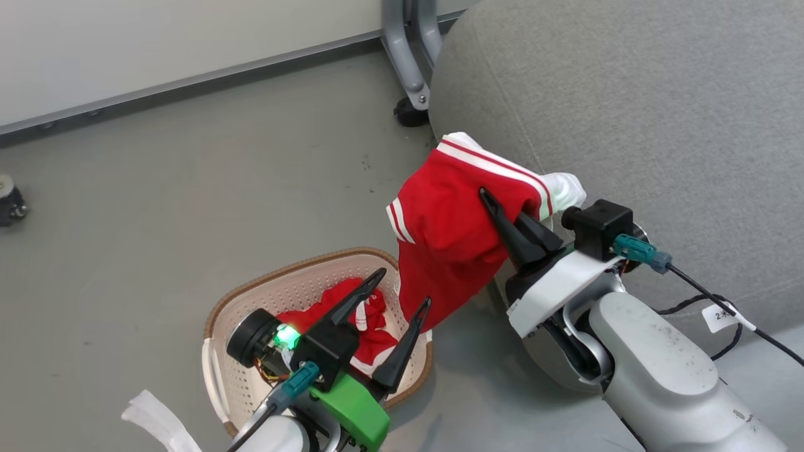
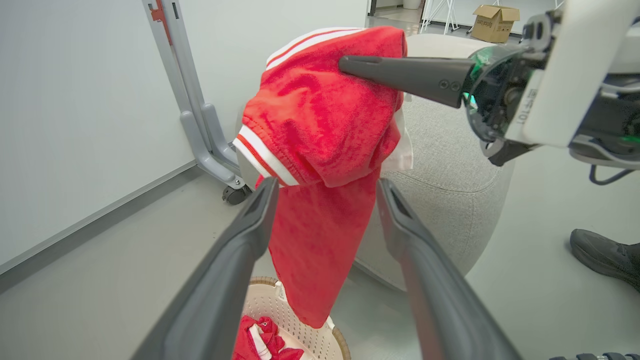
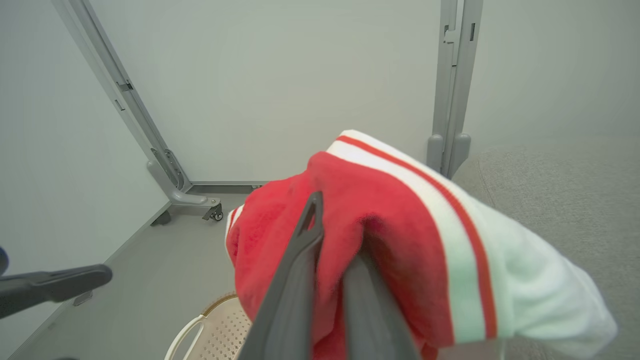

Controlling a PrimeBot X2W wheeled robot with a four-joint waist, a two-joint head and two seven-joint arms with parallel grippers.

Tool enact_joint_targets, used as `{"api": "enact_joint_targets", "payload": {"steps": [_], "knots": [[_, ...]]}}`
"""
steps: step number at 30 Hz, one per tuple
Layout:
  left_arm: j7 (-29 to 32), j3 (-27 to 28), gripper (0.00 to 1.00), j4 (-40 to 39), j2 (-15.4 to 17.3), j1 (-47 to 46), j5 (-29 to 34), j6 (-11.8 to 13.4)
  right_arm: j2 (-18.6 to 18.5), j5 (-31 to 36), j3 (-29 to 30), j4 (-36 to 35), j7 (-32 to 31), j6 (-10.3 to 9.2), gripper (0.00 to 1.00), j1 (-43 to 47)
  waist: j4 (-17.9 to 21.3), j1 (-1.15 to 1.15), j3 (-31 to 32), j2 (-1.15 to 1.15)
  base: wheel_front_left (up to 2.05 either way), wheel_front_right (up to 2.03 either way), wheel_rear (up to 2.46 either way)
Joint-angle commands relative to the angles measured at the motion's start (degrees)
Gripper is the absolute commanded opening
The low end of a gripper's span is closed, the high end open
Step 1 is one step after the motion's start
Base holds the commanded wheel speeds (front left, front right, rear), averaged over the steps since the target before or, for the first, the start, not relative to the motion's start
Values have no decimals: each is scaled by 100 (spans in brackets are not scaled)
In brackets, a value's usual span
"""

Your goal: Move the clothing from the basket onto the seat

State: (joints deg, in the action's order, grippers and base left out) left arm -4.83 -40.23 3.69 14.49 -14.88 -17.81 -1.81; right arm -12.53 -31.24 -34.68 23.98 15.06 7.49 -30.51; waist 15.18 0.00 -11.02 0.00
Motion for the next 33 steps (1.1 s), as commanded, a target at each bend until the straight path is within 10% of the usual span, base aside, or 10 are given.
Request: {"api": "enact_joint_targets", "payload": {"steps": [1, 17, 33], "knots": [[16, 14, 100, -38, 52, -115, 17, -9, -5, 48, 103, -45, 17, 0, 0, 102, 333, 0, -198, 0, 0, 0, 0], [153, -24, 100, -416, 95, -960, 316, -80, -114, 436, 2445, -271, 17, 0, 0, -583, 472, 0, -1501, 0, 0, 0, 0], [78, -117, 100, -657, 115, -1679, 619, -162, -1144, 1155, 4244, 519, 16, -1, 0, -2193, -212, 0, -2638, 0, 0, 0, 0]]}}
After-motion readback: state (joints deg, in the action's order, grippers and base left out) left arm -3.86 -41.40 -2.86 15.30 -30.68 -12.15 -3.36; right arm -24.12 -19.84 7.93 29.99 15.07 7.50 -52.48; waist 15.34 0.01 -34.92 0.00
